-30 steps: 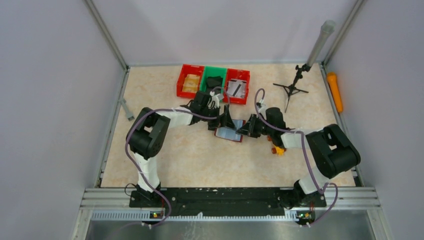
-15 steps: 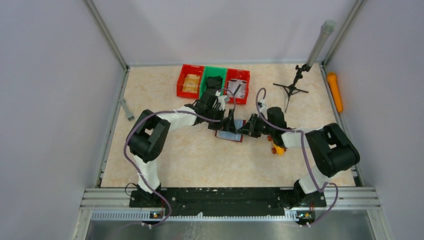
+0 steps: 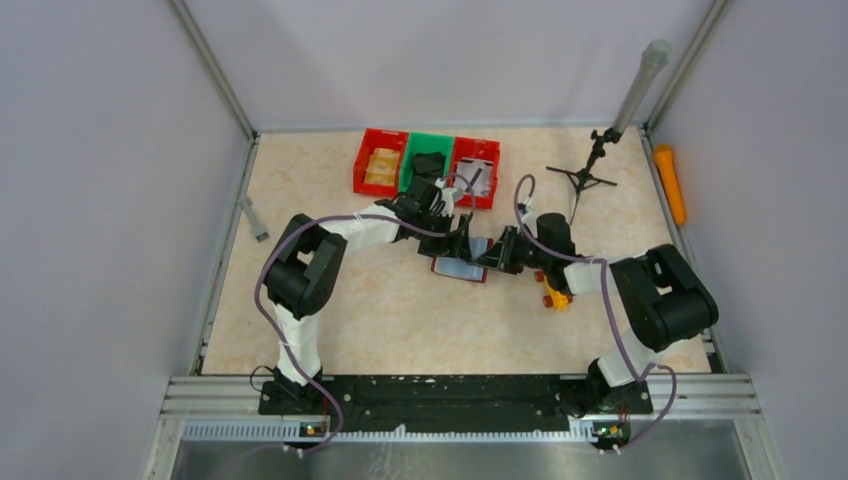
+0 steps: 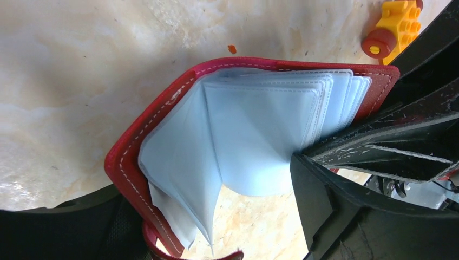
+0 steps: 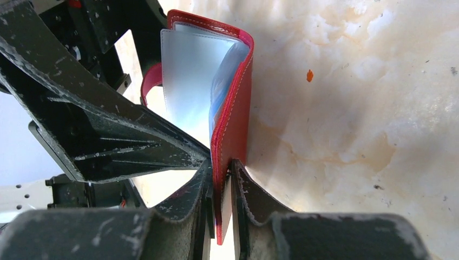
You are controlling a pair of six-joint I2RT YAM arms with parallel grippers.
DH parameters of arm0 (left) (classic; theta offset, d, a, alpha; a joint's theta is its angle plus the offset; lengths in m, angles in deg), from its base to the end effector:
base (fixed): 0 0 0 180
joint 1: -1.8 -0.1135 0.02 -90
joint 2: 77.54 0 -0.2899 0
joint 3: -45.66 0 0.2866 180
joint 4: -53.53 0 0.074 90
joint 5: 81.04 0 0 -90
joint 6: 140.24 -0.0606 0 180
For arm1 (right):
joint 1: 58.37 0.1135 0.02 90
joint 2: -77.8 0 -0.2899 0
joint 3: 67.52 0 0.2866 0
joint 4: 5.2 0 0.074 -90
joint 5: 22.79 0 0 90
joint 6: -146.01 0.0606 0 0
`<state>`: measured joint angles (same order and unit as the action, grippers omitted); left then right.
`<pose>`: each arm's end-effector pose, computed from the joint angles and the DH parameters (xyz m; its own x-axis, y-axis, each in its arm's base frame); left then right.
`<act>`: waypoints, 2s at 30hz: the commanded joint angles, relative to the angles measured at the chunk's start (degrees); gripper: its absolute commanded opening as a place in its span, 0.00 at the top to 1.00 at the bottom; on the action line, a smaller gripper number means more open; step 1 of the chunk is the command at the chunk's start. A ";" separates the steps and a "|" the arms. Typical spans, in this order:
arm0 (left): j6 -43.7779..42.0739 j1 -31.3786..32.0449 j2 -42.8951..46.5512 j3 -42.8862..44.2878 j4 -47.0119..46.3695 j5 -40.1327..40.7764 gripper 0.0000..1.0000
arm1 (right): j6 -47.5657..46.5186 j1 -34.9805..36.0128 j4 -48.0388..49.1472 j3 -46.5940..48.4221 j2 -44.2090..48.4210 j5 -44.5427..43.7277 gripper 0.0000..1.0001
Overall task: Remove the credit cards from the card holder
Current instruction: Remove the credit card from the card holder.
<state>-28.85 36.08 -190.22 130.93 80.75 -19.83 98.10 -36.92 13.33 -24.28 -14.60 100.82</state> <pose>0.3635 -0.2831 0.1454 -0.8914 0.2208 -0.3958 0.4284 0.6956 -0.5768 0.2918 0.1507 0.1229 -0.8532 0.2646 -0.4495 -0.2371 0.5709 0.7861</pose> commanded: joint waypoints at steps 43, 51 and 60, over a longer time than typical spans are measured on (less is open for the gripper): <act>2.47 -2.31 -6.70 0.11 4.11 0.35 0.58 | -2.32 -0.84 -2.62 0.23 3.46 -4.89 0.65; 2.78 -2.71 -7.55 0.55 4.90 0.98 0.59 | -2.16 -0.99 -2.60 -0.04 3.88 -4.82 0.76; 2.72 -3.34 -2.42 -1.71 5.68 11.33 0.31 | -3.35 -1.15 -6.13 0.73 5.01 -7.57 1.00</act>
<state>-23.67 33.72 -193.68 132.96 81.12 -23.68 96.50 -37.66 8.76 -24.30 -12.00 95.51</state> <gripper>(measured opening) 0.595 0.060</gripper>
